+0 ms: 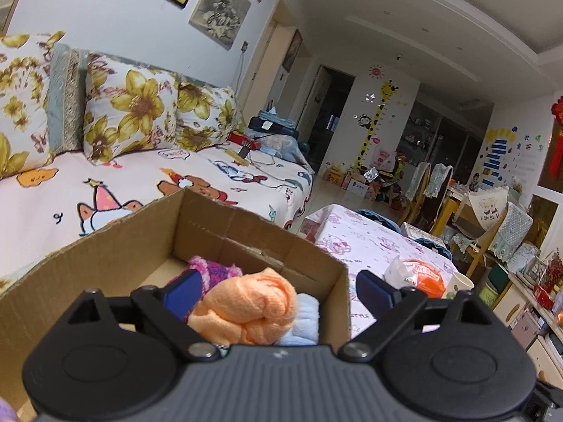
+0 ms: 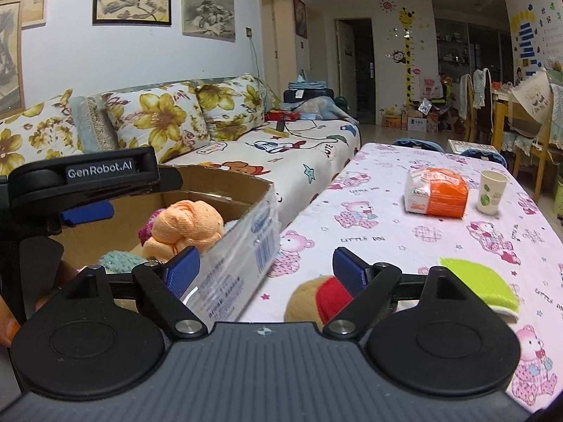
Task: Organize soft objects
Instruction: 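Move both open tools back over the remaining toys on the table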
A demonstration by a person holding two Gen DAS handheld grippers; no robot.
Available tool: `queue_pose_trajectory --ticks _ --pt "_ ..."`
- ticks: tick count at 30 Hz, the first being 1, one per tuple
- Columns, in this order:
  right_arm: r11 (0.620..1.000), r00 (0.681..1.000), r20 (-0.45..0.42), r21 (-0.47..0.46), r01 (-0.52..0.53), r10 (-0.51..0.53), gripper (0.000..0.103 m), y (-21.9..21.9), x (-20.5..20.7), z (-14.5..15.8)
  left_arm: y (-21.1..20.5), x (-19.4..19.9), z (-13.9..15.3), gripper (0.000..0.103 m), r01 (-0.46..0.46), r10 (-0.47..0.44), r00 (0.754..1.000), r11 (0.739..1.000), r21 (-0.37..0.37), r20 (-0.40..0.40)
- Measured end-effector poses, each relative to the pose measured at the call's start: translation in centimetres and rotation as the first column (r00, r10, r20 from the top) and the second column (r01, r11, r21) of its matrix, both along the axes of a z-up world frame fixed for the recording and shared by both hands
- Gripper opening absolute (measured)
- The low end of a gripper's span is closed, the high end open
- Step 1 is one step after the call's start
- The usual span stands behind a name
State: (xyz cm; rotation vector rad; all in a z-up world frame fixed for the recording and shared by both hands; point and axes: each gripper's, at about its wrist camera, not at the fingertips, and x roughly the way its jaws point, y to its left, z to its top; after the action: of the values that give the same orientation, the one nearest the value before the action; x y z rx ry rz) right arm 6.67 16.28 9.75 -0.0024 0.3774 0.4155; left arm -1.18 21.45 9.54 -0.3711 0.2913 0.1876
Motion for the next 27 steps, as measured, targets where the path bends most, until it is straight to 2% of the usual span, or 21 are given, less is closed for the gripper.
queue_pose_trajectory --ticks 2,11,27 --pt "1.000 1.000 -0.004 0.006 0.012 -0.012 0.103 -0.2 -0.2 -0.2 -0.3 -0.1 0.1 0.102 0.002 -0.003 1.000 1.000 0.014 0.017" --pt "0.996 0.997 -0.032 0.052 0.072 -0.070 0.103 -1.8 -0.7 -0.9 -2.2 -0.5 0.5 0.102 0.046 -0.051 0.996 0.996 0.071 0.070" --pt "0.987 0.989 -0.047 0.071 0.143 -0.140 0.103 -2.9 -1.3 -1.5 -4.8 -0.4 0.5 0.102 0.103 -0.116 0.989 0.984 0.148 0.087"
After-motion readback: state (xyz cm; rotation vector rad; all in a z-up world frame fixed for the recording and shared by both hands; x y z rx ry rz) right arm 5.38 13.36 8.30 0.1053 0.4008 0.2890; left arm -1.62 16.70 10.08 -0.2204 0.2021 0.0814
